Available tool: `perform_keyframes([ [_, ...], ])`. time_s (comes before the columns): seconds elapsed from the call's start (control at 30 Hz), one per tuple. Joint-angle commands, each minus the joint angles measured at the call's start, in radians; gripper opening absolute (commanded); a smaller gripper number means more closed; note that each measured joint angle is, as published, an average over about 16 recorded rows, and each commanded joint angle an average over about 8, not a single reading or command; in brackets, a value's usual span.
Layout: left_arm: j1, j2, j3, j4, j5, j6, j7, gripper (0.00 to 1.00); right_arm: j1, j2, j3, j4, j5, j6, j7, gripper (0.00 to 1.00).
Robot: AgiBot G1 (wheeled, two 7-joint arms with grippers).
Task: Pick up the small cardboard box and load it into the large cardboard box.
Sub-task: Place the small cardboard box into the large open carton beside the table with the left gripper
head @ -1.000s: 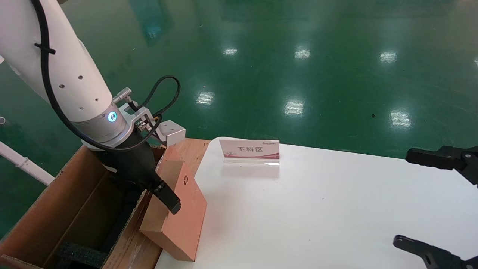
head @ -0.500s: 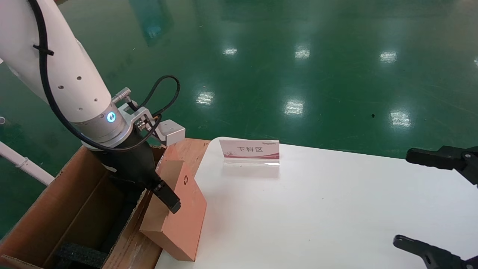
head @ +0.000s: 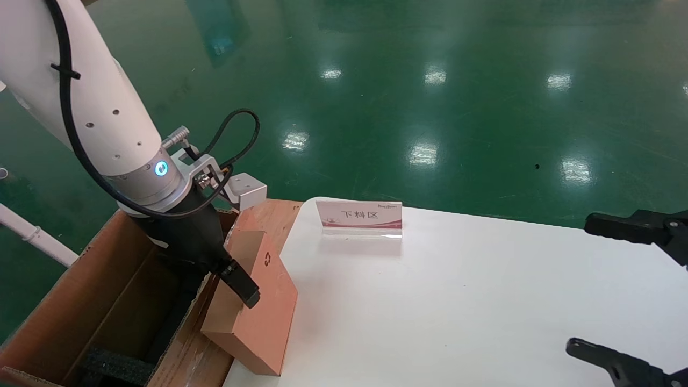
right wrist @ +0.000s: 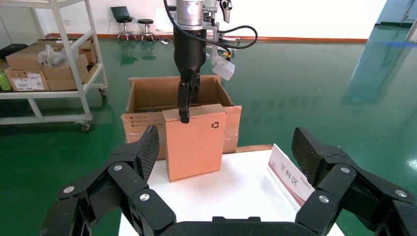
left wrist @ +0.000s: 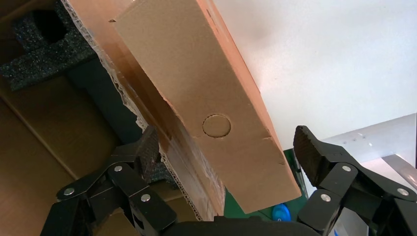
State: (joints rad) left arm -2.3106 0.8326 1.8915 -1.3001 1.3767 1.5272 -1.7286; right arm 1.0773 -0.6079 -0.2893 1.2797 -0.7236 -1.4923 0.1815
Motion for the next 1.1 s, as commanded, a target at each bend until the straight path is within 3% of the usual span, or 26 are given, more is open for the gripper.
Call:
perform_keyframes([
  [0.03,-0.001,0.001,0.001,0.001,-0.002,0.001,0.000,1.00,0.000,0.000,0.000,0.000,0.000,0.000,0.000,1.00],
  [0.23,-0.001,0.005,0.007,0.006,-0.009,0.006,0.002,1.00,0.000,0.000,-0.001,0.000,0.000,0.000,0.000,1.00],
  [0.53,0.104,-0.032,0.049,0.031,0.048,-0.092,0.051,1.00,0.000,0.001,-0.001,0.000,0.001,0.000,-0.001,1.00],
  [1.1,0.135,-0.033,0.052,0.029,0.056,-0.125,0.045,1.00,0.000,0.000,-0.001,-0.001,0.002,0.001,-0.001,1.00],
])
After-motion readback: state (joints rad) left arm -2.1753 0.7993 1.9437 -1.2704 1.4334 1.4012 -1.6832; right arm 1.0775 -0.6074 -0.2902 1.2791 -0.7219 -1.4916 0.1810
